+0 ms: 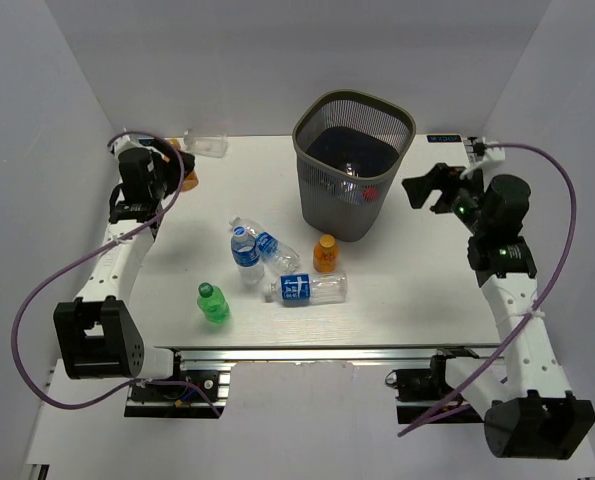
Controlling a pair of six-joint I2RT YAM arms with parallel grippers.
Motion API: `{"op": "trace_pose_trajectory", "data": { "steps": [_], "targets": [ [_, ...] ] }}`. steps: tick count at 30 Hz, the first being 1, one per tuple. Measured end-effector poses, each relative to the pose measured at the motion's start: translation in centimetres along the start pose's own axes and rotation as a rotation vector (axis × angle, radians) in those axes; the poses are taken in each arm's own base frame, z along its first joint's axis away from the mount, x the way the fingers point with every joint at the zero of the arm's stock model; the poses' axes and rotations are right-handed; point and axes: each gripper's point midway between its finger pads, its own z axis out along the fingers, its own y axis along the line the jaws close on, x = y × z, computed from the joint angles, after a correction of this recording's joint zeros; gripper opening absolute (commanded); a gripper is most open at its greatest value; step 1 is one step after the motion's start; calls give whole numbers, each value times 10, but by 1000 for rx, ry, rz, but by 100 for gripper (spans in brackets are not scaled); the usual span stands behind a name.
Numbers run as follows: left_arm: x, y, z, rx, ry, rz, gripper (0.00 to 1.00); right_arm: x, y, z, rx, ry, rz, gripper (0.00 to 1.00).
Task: Put the plastic bottles in the bin
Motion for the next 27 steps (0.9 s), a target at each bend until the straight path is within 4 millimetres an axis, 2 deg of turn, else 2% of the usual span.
{"op": "trace_pose_trajectory", "data": {
  "steps": [3, 5, 7, 9, 12, 14, 17, 18, 19, 23, 25, 27],
  "targets": [
    [-23, -56, -7, 208, -27, 6, 45, 25, -44, -10, 114, -7, 115, 89],
    [-35, -101, -13, 341, -39, 36, 46, 41, -70, -20, 187, -14, 189, 89],
    [-40, -158, -22, 481, -50, 97, 50, 53, -84, -29, 231, -28, 238, 89],
    [-30, -214, -36, 619, -44, 172, 51, 58, -86, -37, 245, -40, 259, 89],
    [-3, -286, -61, 829, -4, 262, 54, 48, -80, -47, 237, -86, 247, 89],
    [18, -320, -72, 939, 32, 307, 60, 40, -72, -52, 209, -120, 225, 89],
    [48, -352, -66, 1018, 74, 362, 63, 40, -59, -55, 148, -133, 205, 89],
    [60, -359, -61, 1029, 93, 379, 67, 43, -56, -56, 132, -126, 204, 89],
    [75, -364, -56, 1035, 119, 399, 75, 47, -53, -56, 117, -118, 205, 89],
    [123, -373, -27, 1020, 217, 451, 98, 66, -42, -59, 59, -69, 200, 89],
    [138, -375, -17, 1015, 249, 468, 98, 75, -35, -62, 34, -43, 178, 89],
    [144, -372, -12, 996, 270, 482, 98, 82, -23, -62, -2, -16, 151, 89]
  ]
}}
